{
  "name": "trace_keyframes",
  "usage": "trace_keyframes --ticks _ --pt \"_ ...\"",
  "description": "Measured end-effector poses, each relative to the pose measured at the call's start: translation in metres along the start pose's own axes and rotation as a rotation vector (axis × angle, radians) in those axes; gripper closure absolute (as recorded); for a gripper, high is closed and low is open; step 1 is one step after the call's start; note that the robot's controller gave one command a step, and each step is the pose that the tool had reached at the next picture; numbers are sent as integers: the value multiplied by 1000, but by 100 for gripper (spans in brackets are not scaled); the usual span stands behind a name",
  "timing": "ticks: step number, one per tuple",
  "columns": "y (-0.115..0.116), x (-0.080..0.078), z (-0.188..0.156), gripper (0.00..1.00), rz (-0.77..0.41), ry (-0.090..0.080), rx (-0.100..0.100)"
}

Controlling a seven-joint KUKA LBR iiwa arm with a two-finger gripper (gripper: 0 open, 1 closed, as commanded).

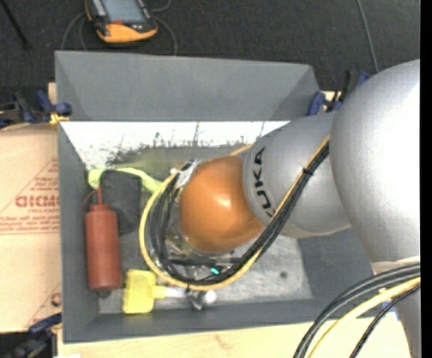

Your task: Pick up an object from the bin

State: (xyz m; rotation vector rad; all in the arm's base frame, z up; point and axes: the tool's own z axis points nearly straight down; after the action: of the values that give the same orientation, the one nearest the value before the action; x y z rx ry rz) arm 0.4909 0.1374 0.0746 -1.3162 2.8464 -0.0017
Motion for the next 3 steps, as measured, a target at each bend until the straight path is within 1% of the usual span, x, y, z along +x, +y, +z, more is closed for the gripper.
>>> trace_keyframes --ticks 1,2,3 --pt "8 3 -31 0 -183 5 -4" --pt "17 -12 -1 100 27 -11 6" --pt "17 -12 -1 100 27 -12 6"
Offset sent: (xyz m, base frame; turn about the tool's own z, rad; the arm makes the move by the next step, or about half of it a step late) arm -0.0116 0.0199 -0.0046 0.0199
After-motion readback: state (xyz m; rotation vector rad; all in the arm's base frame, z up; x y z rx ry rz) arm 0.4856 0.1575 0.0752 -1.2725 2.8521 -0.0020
